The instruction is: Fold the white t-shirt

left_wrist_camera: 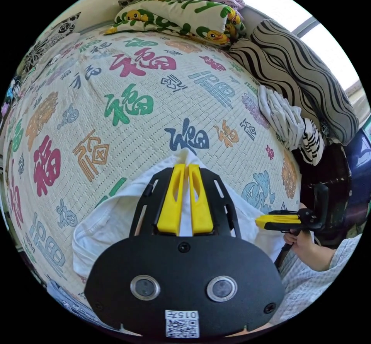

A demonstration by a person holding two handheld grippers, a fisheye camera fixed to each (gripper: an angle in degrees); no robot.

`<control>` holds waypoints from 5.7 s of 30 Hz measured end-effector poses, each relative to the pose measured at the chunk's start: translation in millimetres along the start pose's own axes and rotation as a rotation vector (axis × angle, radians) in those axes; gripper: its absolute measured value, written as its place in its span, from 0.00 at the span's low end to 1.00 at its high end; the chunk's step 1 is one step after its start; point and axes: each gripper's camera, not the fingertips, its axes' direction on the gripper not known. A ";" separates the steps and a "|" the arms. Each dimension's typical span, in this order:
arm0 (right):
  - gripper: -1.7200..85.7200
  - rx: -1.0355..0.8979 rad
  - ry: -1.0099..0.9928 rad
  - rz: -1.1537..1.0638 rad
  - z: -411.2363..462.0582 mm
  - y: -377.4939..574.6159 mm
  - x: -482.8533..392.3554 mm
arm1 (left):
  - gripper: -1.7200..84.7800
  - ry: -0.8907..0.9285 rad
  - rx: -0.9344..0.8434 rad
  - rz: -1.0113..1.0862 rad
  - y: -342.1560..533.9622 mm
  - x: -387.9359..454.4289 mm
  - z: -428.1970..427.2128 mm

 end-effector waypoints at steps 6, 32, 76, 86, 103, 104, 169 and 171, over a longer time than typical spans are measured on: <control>0.02 0.053 -0.028 -0.016 -14.2 1.5 -2.9 | 0.08 -0.094 -0.018 0.108 14.9 5.6 -0.5; 0.02 -0.111 0.007 -0.424 51.4 -35.3 -146.9 | 0.08 0.095 0.205 -0.192 261.9 -87.0 -125.9; 0.10 -0.364 0.523 -0.657 285.8 -299.9 -386.5 | 0.10 -0.093 -0.070 -0.187 129.8 -299.2 -117.5; 0.11 -0.376 0.486 -0.797 315.1 -294.7 -415.5 | 0.12 -0.132 -0.029 -0.214 103.8 -296.6 -152.5; 0.05 -0.729 0.392 -0.907 408.8 -252.8 -372.6 | 0.05 -0.122 -0.252 0.012 31.2 -225.8 -144.3; 0.05 -0.752 0.389 -0.907 408.9 -251.1 -372.3 | 0.04 -0.124 -0.255 0.010 29.2 -222.5 -147.0; 0.10 -0.455 0.303 -0.636 -27.0 241.3 -121.5 | 0.07 -0.125 -0.306 0.030 371.7 323.5 -414.6; 0.11 -0.368 0.159 -0.486 -50.7 205.8 -100.6 | 0.09 -0.053 -0.166 -0.165 371.2 268.6 -444.1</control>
